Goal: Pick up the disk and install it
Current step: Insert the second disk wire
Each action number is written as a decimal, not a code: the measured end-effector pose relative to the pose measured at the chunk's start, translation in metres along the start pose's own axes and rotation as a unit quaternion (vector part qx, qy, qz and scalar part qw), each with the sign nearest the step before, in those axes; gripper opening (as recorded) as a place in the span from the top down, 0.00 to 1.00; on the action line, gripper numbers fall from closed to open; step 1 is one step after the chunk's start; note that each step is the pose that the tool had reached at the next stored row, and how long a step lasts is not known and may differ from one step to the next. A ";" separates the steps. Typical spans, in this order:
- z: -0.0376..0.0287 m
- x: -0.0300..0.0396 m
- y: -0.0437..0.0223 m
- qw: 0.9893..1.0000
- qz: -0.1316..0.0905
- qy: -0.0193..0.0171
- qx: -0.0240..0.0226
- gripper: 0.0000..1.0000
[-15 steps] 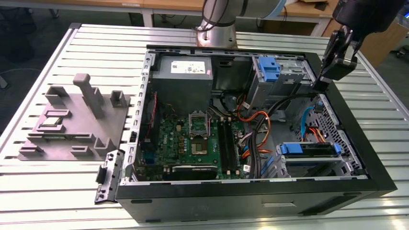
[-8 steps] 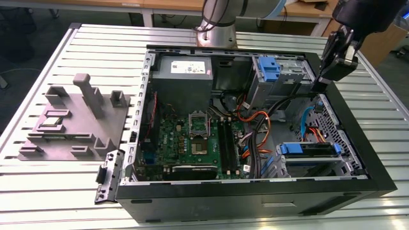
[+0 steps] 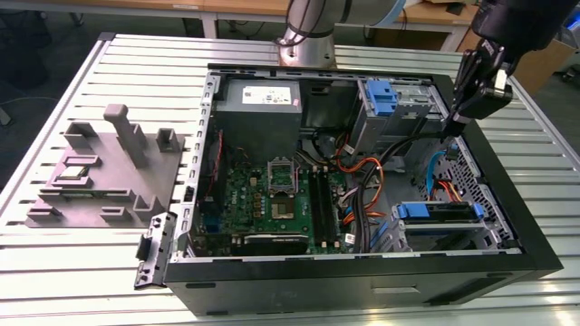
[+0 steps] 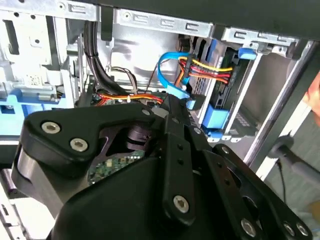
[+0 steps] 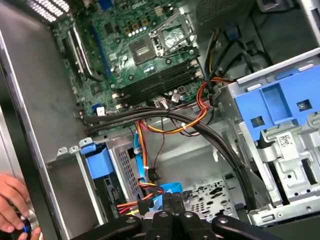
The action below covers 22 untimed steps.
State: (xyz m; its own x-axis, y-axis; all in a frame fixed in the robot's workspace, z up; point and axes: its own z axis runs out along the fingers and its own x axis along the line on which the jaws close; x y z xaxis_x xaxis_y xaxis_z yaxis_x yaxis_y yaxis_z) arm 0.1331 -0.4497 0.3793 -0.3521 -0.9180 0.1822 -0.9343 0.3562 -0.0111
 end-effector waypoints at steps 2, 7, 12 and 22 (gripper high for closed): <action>0.0009 -0.0004 -0.0005 1.000 -0.008 0.005 -0.003 0.90; 0.0008 -0.0017 -0.0040 0.999 -0.010 0.036 -0.008 0.90; 0.0010 -0.0034 -0.0082 0.998 -0.012 0.057 -0.004 0.90; 0.0035 -0.0041 -0.0089 0.998 -0.021 0.058 -0.001 0.76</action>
State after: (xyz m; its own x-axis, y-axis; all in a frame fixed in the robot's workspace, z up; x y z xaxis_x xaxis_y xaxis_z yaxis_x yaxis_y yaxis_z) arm 0.1427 -0.4497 0.3752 -0.3036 -0.9062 0.2943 -0.9480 0.3182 0.0019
